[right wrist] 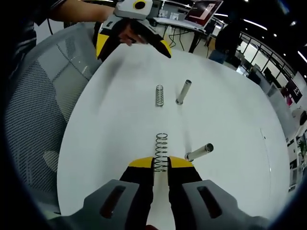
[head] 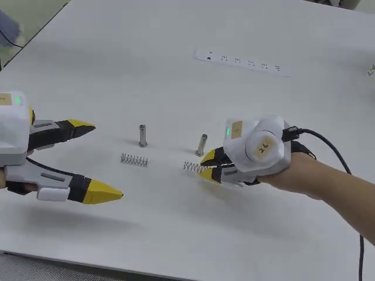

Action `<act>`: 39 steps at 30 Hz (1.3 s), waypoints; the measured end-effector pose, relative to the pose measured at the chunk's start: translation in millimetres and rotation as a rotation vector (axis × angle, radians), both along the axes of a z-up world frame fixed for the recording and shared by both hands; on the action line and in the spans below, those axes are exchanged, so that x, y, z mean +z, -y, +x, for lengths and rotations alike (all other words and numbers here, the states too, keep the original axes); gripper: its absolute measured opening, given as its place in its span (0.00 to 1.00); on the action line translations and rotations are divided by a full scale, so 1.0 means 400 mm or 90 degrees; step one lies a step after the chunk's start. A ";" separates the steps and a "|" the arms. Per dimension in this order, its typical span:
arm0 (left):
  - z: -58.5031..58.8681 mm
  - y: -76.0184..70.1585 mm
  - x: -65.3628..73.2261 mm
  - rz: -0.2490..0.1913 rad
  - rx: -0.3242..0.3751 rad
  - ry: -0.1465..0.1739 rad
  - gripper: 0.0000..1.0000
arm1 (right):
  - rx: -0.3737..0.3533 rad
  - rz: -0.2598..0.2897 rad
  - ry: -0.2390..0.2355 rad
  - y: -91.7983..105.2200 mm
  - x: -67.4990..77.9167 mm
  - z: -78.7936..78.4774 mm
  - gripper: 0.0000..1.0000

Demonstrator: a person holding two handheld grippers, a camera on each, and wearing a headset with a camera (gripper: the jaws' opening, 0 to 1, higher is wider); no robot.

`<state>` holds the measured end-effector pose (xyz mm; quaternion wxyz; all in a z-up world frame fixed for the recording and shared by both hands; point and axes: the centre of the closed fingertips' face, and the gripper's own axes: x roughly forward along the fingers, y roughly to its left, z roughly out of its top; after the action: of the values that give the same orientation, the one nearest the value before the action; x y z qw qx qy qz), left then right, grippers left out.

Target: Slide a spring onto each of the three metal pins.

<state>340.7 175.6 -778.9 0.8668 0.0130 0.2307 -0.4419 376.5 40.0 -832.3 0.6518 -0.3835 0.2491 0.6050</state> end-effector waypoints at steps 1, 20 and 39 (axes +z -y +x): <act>-0.001 0.002 0.000 0.000 -0.001 0.000 0.96 | 0.002 0.000 0.003 0.002 0.004 -0.001 0.08; -0.028 0.107 0.005 -0.016 -0.111 -0.021 0.72 | 0.033 0.010 0.016 0.027 0.071 -0.066 0.08; -0.008 0.282 0.028 -0.068 -0.193 -0.012 0.46 | 0.039 0.033 0.018 0.014 0.105 -0.091 0.08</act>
<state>337.4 62.8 -767.9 0.7876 -0.0025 0.2105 -0.5792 340.0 34.4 -790.2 0.6461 -0.3826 0.2121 0.6255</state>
